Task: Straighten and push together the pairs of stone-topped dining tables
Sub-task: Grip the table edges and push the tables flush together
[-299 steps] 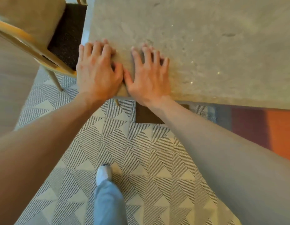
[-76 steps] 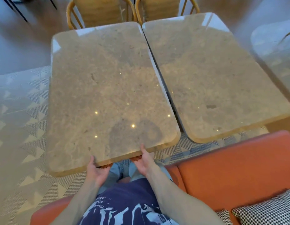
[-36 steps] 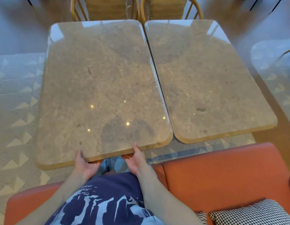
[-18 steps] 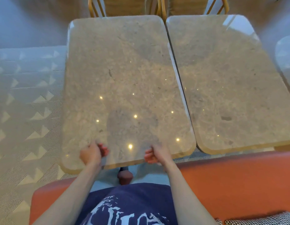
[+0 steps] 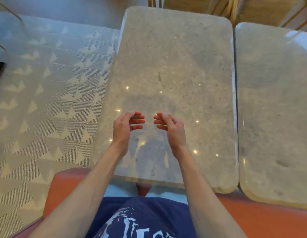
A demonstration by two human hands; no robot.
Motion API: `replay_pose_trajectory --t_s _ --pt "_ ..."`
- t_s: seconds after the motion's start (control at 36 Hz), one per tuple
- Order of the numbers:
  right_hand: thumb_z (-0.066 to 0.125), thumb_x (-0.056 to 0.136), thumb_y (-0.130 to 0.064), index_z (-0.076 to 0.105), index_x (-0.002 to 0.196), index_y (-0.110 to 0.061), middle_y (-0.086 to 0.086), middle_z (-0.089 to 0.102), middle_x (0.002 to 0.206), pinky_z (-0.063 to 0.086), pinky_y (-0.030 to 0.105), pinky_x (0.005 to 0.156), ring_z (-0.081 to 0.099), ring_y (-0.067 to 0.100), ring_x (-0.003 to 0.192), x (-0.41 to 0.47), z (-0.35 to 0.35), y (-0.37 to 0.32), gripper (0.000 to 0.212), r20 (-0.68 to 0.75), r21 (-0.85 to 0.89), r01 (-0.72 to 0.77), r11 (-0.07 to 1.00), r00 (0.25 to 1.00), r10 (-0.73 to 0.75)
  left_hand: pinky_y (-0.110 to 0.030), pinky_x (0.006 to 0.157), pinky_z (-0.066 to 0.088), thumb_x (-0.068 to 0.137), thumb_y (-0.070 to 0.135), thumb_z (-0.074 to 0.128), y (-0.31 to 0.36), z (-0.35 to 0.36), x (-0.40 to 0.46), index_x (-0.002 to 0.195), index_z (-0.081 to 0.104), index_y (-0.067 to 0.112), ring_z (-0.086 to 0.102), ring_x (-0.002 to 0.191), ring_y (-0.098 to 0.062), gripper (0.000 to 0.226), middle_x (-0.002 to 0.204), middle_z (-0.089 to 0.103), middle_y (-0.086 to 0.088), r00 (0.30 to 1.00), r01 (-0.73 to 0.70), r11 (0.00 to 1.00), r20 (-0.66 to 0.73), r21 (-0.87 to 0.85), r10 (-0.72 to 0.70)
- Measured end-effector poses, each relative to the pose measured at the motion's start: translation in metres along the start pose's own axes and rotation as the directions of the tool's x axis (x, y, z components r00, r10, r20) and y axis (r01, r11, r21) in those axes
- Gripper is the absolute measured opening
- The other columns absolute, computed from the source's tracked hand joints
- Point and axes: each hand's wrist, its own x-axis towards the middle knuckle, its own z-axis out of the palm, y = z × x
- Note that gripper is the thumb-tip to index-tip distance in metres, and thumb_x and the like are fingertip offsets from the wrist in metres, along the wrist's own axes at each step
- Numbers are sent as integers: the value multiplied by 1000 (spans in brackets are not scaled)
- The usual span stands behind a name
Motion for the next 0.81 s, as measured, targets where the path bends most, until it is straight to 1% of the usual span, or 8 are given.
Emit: replay_pose_trajectory --t_s 0.11,0.22,0.33,0.42,0.5,0.58,0.69,0.81 --pt "51 102 -17 72 106 -7 13 75 105 54 38 88 70 27 101 18 24 -11 24 -13 -17 47 999 999 -47 -34 72 55 99 14 45 22 -28 20 95 69 3 71 83 -23 27 91 74 -13 998 -53 999 -33 -5 52" --pt "49 102 -15 71 110 1 13 74 108 53 39 89 70 28 103 37 45 -19 27 -106 -19 78 997 991 -79 -35 76 53 98 17 46 47 -61 55 97 69 2 68 90 -29 27 100 71 -21 993 -117 993 -22 1 117" --pt "49 102 -18 72 108 -5 12 74 107 52 37 89 70 22 99 53 70 -19 27 -208 -5 112 994 972 -110 -41 81 53 91 26 49 77 -96 104 102 68 -2 68 93 -31 35 100 71 -19 984 -174 985 28 9 174" --pt "47 102 -18 72 103 -8 14 73 108 52 42 91 69 25 99 66 99 -18 27 -285 50 127 991 952 -108 -47 86 52 92 28 47 101 -126 149 100 68 3 68 97 -32 34 101 71 -17 973 -212 977 96 24 209" --pt "40 103 -13 70 100 -8 19 70 110 49 45 90 66 31 99 83 138 -21 31 -342 128 170 977 932 -117 -45 85 52 93 28 45 123 -163 201 98 67 4 67 96 -30 33 102 70 -16 960 -228 974 161 -13 227" --pt "40 101 -17 69 101 -7 18 70 111 51 39 87 67 30 100 93 182 -26 31 -422 179 268 947 890 -172 -40 82 53 94 27 43 141 -198 252 97 68 6 67 96 -28 33 105 69 -17 938 -223 974 261 -51 228" --pt "36 102 -16 67 101 -5 18 70 107 52 35 82 67 30 98 101 262 -39 32 -486 247 359 900 849 -205 -39 82 51 95 24 40 172 -237 301 100 65 3 66 97 -28 33 106 68 -17 907 -203 978 366 -57 210" --pt "30 105 -20 62 106 0 23 66 111 51 35 83 64 33 100 123 347 -67 38 -450 310 321 895 879 -160 -41 84 52 94 25 41 221 -270 329 102 66 3 67 97 -30 34 107 69 -18 883 -237 971 412 -24 226"
